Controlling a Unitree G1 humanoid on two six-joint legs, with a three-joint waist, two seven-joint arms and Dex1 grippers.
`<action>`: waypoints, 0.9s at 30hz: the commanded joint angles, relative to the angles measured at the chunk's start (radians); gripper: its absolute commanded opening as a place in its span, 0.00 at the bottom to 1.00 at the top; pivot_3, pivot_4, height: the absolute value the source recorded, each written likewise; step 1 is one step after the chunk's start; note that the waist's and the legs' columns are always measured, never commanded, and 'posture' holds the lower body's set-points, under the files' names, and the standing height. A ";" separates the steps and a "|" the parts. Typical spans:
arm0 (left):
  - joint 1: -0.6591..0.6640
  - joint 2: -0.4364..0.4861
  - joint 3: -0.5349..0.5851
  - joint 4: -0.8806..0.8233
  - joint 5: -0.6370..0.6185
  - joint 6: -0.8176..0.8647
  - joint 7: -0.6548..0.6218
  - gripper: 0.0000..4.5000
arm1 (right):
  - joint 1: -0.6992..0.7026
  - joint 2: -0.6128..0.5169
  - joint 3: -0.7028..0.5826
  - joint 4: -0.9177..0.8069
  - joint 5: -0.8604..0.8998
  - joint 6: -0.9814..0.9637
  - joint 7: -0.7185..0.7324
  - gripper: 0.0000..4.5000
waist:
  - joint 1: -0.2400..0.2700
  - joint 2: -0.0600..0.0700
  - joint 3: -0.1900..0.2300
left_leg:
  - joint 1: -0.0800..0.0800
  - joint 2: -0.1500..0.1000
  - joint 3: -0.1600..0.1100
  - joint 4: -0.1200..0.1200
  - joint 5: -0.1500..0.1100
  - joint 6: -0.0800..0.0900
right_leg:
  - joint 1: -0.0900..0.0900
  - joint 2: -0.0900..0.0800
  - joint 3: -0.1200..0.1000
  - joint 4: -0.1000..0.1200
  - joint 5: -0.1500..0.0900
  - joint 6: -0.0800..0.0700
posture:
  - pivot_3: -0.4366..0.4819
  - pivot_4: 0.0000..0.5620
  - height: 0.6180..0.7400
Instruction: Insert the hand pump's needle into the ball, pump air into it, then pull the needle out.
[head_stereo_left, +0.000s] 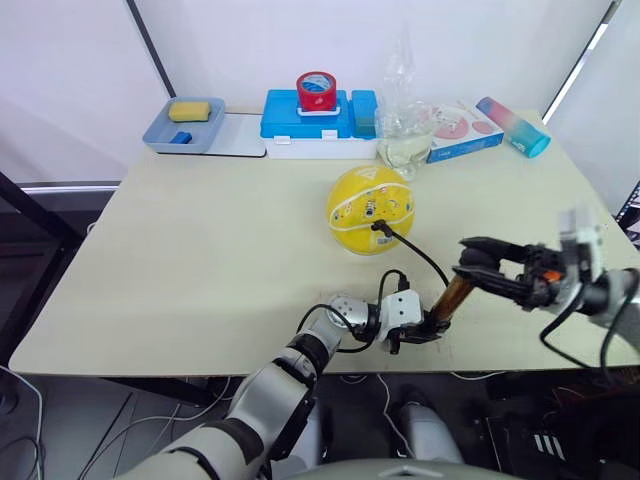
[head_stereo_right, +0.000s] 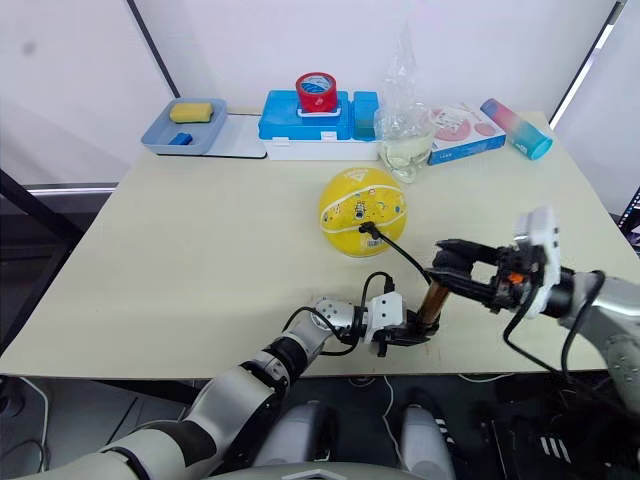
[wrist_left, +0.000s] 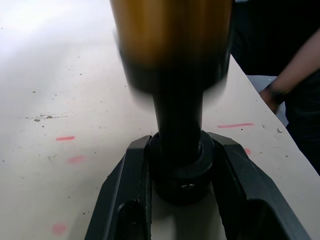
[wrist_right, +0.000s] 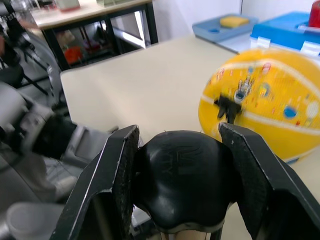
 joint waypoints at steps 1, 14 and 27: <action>0.025 0.023 -0.015 0.032 0.034 0.005 0.002 0.26 | 0.036 0.009 0.025 0.053 -0.098 -0.052 0.017 0.46 | 0.000 0.000 0.000 | 0.000 0.000 0.000 0.000 0.000 0.000 | 0.000 0.000 0.000 0.000 0.000 0.000 | 0.48 0.27 1.00; 0.032 0.038 -0.020 0.044 0.044 -0.016 0.026 0.26 | -0.072 -0.118 -0.303 -0.054 0.273 0.108 0.026 0.46 | 0.001 0.003 0.003 | -0.001 0.000 0.000 0.000 0.000 0.000 | 0.000 -0.001 0.000 0.000 0.000 0.000 | 0.48 0.27 1.00; 0.025 0.037 -0.022 0.053 0.048 -0.011 0.029 0.26 | -0.139 -0.209 -0.382 -0.078 0.429 0.265 -0.089 0.46 | 0.000 0.003 0.003 | -0.003 0.000 0.001 0.000 0.000 0.000 | -0.001 -0.006 -0.001 0.000 0.000 0.000 | 0.48 0.27 1.00</action>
